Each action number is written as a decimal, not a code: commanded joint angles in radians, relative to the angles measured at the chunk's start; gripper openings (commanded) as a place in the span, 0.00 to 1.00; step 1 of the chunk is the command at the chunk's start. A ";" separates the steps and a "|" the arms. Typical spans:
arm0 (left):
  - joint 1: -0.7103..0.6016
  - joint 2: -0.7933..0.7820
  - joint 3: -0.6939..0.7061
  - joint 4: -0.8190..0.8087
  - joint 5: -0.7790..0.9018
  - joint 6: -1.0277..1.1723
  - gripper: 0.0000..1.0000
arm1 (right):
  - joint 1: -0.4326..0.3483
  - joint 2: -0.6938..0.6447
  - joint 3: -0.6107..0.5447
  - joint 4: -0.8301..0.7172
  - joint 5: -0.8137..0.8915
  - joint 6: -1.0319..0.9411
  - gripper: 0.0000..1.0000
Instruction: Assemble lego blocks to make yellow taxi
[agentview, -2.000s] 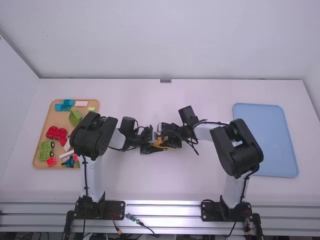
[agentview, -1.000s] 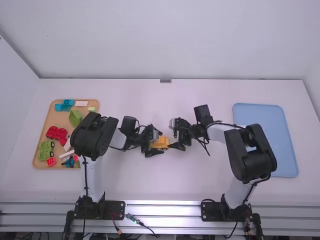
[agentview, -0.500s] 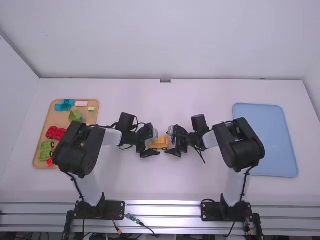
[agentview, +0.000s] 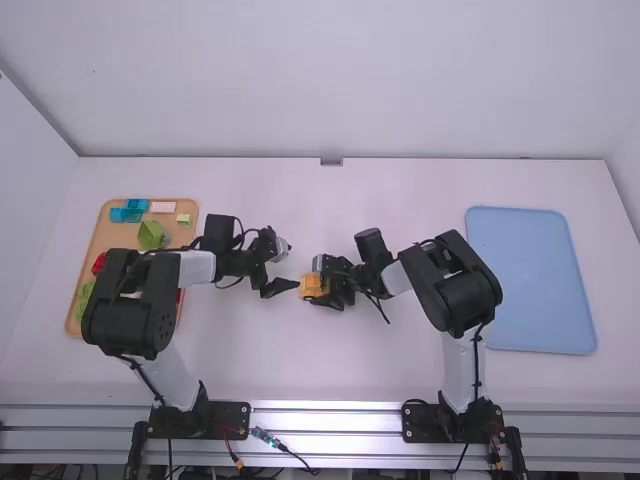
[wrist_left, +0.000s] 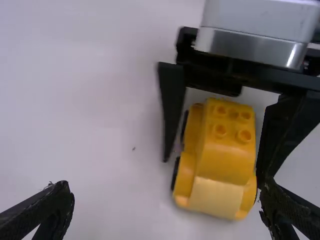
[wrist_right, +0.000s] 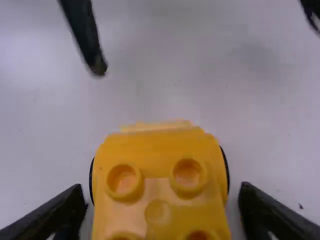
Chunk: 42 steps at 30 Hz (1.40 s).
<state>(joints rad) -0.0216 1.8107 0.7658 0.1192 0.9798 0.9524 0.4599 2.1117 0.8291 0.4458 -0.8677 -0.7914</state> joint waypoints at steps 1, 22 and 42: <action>0.030 -0.016 -0.021 -0.004 0.070 0.025 0.99 | -0.001 0.016 0.023 -0.001 0.003 0.010 0.62; -0.077 -0.016 -0.054 0.119 -0.048 -0.068 0.99 | -0.264 -0.359 0.022 -0.420 0.310 -0.071 0.25; -0.097 -0.016 -0.053 0.282 -0.027 -0.179 0.99 | -0.892 -0.478 -0.015 -0.399 0.490 0.340 0.31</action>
<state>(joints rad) -0.1162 1.8107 0.7204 0.3981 0.9306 0.7925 -0.4141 1.6360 0.8360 0.0418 -0.3744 -0.5228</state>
